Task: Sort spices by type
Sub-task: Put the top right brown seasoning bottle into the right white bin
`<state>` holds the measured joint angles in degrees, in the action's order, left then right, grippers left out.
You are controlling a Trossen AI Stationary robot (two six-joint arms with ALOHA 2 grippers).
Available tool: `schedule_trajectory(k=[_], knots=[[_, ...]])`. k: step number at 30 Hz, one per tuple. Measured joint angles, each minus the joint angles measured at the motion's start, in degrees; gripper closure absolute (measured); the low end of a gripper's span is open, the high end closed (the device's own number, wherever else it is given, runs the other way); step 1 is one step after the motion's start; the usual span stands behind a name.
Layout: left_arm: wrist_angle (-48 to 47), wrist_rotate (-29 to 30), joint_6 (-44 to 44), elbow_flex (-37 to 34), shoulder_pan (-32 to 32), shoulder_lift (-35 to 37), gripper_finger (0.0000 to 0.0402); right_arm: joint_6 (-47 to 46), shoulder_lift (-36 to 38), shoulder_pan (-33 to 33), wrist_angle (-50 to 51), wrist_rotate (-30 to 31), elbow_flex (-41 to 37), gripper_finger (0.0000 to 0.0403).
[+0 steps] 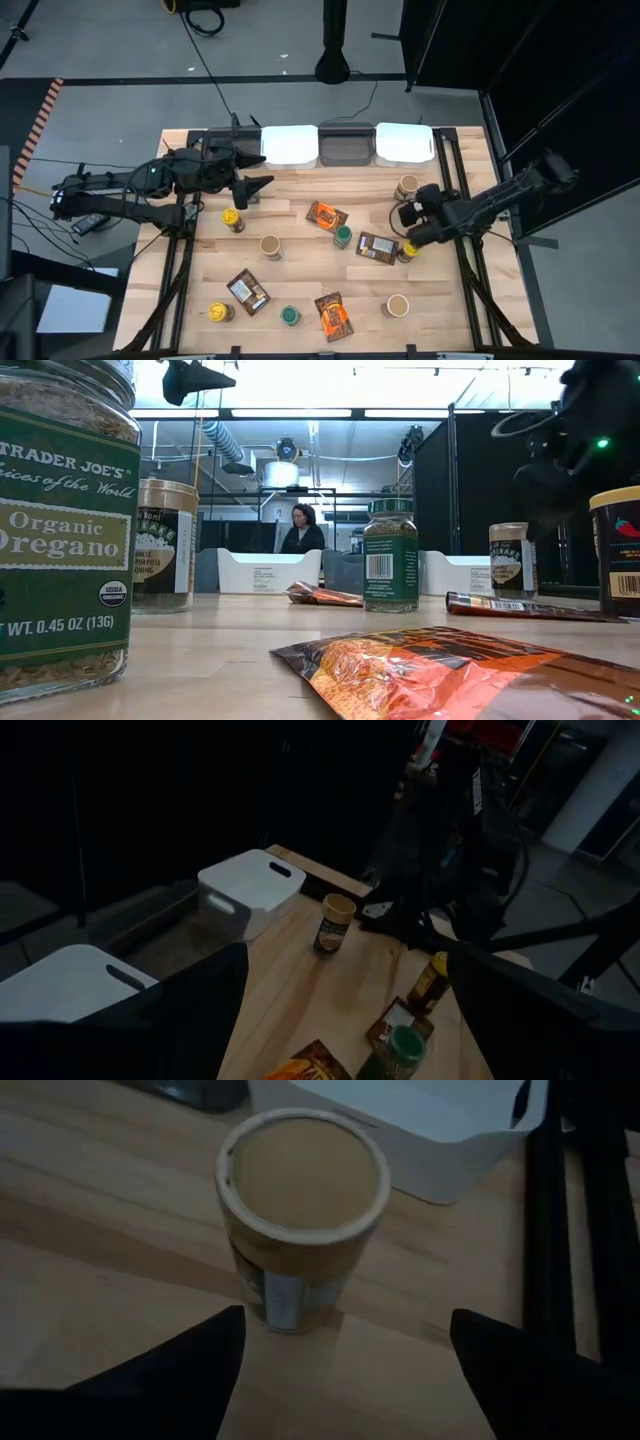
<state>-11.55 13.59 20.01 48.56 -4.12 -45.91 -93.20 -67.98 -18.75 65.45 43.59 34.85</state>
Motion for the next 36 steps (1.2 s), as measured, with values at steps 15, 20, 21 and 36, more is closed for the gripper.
schedule_trajectory(k=[15,20,21,36], knots=[[0.0,-0.2,1.7,0.0,0.0,0.0,0.0053,22.9,6.5,17.2,-8.5,-7.2,0.0,0.0041],[0.0,-0.2,4.0,0.0,0.0,0.0,0.0053,29.8,9.0,20.7,-11.5,-15.0,1.4,0.0036],[0.0,-0.3,4.2,0.0,0.0,0.0,0.0053,30.8,9.4,21.0,-11.4,-15.8,2.2,0.0036],[1.4,-2.4,7.7,0.0,0.0,0.0,0.0053,49.2,10.6,35.3,-6.6,-27.0,13.7,0.0021]])
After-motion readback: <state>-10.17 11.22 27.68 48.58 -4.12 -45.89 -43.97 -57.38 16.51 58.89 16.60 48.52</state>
